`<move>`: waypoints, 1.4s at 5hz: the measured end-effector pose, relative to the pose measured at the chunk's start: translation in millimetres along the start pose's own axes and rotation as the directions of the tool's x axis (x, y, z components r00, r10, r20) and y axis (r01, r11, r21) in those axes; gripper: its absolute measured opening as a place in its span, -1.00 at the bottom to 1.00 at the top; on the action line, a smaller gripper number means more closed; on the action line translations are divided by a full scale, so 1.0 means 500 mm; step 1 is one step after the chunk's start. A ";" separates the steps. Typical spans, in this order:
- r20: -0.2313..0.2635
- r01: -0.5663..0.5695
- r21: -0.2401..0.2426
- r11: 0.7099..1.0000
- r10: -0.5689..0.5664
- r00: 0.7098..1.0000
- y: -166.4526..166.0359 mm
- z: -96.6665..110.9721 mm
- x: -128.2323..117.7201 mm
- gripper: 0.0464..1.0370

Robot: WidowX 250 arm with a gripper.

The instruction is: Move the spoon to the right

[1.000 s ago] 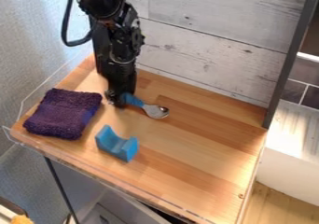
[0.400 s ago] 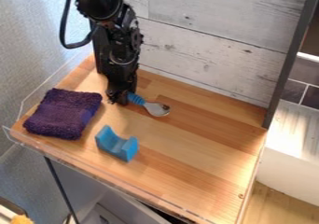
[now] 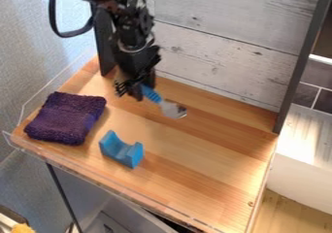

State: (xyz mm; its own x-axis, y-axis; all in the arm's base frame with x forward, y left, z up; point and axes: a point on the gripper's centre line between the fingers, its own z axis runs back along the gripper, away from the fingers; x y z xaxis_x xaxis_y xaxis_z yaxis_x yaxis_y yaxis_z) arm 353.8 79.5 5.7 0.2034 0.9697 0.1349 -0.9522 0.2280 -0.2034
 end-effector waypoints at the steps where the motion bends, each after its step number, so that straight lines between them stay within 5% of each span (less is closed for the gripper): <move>1: 0.000 0.163 -0.058 0.985 -0.163 0.987 -0.006 0.055 -0.055 -0.25; 2: -0.018 0.371 -0.106 0.922 -0.375 0.927 0.002 0.069 -0.106 -0.25; 3: -0.007 0.573 -0.113 0.811 -0.578 0.816 0.025 0.055 -0.170 -0.25; 4: 0.047 0.727 -0.146 0.671 -0.729 0.682 0.036 0.062 -0.230 -0.25; 5: 0.087 0.791 -0.139 0.596 -0.788 0.609 0.030 0.053 -0.276 -0.25; 7: 0.098 0.814 -0.107 0.571 -0.808 0.580 0.021 0.006 -0.311 -0.25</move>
State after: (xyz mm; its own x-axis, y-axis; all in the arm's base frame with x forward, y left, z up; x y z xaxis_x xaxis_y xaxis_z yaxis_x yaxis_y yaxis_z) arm 311.5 -69.3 -14.4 0.8653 0.3700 0.3380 -0.3541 0.9287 -0.1100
